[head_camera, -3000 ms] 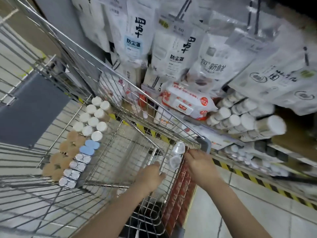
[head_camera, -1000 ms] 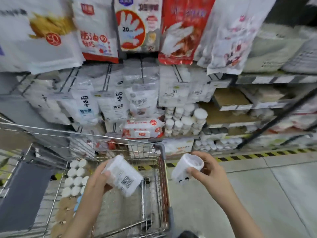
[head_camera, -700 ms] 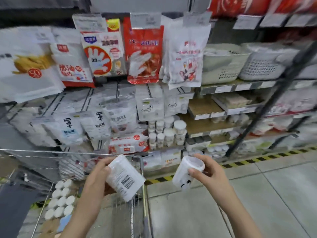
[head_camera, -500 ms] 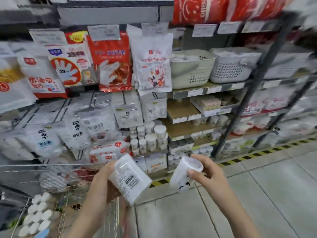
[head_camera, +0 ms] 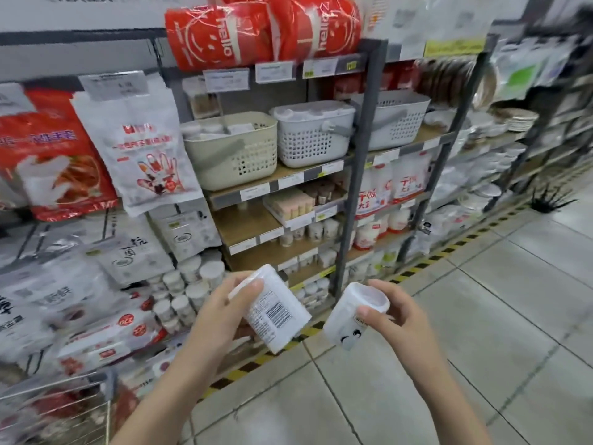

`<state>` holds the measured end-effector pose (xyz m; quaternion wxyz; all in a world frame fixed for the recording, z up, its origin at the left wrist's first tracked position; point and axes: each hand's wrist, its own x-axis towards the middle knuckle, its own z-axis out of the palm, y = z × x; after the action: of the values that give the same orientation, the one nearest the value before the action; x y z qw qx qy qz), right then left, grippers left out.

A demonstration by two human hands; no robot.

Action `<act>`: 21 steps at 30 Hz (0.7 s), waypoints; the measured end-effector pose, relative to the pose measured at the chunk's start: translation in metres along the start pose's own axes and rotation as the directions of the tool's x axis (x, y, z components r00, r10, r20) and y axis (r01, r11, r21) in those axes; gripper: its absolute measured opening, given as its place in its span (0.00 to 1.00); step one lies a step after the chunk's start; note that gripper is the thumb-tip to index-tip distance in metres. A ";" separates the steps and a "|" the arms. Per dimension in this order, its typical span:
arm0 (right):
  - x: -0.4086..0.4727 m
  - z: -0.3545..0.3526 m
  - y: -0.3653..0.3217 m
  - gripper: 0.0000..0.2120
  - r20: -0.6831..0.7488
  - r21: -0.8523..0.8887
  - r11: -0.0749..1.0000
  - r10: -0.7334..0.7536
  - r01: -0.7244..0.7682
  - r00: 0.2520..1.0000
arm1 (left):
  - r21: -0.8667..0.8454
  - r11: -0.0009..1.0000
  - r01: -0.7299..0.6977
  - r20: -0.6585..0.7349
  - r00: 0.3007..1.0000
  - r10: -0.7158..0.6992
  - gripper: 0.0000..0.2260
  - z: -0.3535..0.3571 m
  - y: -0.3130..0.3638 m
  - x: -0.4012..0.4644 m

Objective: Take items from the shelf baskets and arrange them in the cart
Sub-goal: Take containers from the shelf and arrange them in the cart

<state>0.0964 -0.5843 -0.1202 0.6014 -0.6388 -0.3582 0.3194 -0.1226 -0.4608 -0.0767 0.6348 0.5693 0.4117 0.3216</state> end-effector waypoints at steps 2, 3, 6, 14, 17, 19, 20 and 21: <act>0.015 -0.007 0.000 0.21 -0.010 0.004 1.000 -0.002 0.002 1.000 | 0.017 0.999 -0.034 -0.011 0.999 0.034 0.16 0.004 0.004 0.019; 0.023 -0.009 0.001 0.22 -0.014 0.006 1.000 0.003 -0.003 1.000 | 0.023 0.999 -0.036 -0.028 0.999 0.037 0.16 0.004 0.005 0.029; 0.056 -0.015 0.005 0.21 -0.015 0.005 1.000 0.011 -0.011 1.000 | 0.010 1.000 -0.017 -0.095 0.995 0.018 0.19 0.004 0.004 0.063; 0.200 -0.015 -0.003 0.21 0.014 -0.058 0.998 -0.038 0.038 0.999 | -0.004 0.993 -0.117 -0.166 0.980 0.115 0.14 0.009 0.027 0.188; 0.255 -0.017 -0.012 0.21 0.026 -0.076 0.994 -0.071 0.073 0.997 | -0.018 0.987 -0.160 -0.173 0.973 0.154 0.14 0.017 0.042 0.239; 0.289 -0.018 -0.016 0.22 0.012 -0.071 0.993 -0.098 0.099 0.995 | -0.013 0.983 -0.182 -0.159 0.971 0.177 0.15 0.024 0.052 0.272; 0.304 -0.020 -0.017 0.23 0.006 -0.065 0.992 -0.107 0.107 0.994 | -0.001 0.981 -0.192 -0.153 0.970 0.190 0.16 0.029 0.056 0.288; 0.318 -0.021 -0.017 0.23 0.006 -0.059 0.992 -0.109 0.109 0.994 | 0.020 0.980 -0.200 -0.148 0.968 0.201 0.17 0.034 0.060 0.302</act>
<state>0.2844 -0.3280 -0.0943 0.5983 -0.6355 -0.4025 0.2761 0.0484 -0.2025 -0.0645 0.5650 0.5840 0.3993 0.4246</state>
